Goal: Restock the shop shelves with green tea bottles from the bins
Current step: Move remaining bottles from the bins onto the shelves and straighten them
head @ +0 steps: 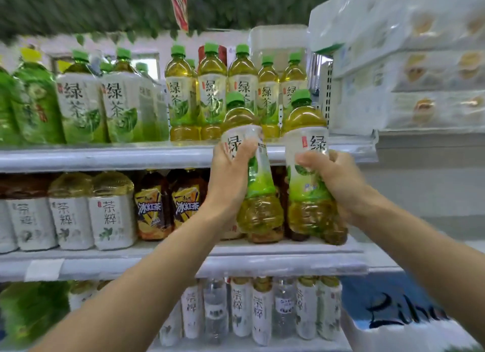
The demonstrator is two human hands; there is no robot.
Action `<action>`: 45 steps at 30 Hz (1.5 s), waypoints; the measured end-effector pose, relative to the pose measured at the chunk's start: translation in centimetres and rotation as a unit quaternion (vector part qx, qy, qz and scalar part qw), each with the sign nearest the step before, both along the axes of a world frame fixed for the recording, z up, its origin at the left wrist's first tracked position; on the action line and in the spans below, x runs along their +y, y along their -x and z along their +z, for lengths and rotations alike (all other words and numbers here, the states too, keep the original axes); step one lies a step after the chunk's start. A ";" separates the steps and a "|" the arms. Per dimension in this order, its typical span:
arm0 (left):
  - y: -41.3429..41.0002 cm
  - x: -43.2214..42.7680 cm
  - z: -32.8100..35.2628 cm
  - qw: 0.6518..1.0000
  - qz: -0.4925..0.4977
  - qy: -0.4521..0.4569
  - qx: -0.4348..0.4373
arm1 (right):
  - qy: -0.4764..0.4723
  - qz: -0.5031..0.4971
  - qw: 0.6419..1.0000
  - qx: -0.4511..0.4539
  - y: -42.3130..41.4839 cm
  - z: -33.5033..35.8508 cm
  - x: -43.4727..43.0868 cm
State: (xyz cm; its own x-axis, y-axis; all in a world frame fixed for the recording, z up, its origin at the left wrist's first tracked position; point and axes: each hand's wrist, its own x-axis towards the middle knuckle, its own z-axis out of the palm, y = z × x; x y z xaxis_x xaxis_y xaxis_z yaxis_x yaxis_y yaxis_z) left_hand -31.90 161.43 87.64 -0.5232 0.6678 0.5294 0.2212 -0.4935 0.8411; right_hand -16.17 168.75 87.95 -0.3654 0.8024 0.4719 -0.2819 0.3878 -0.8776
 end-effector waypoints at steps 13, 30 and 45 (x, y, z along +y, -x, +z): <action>3.2 7.2 5.4 0.997 0.036 -0.052 0.037 | -0.118 -0.137 0.982 0.053 7.4 13.5 10.0; 4.7 8.0 4.9 0.998 -0.016 -0.064 0.005 | -0.145 -0.131 0.979 -0.052 10.9 10.9 13.8; 0.3 7.3 8.1 0.990 -0.015 -0.124 0.066 | -0.288 0.031 0.941 -0.173 3.1 5.9 5.1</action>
State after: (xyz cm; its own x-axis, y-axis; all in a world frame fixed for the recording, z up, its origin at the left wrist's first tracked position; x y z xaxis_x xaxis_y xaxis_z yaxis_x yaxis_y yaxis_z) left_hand -32.20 168.68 95.72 -0.4196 0.5235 0.7415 0.3035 -0.6889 0.6582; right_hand -19.28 173.86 93.86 -0.6143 0.4215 0.6671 -0.0557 0.8201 -0.5695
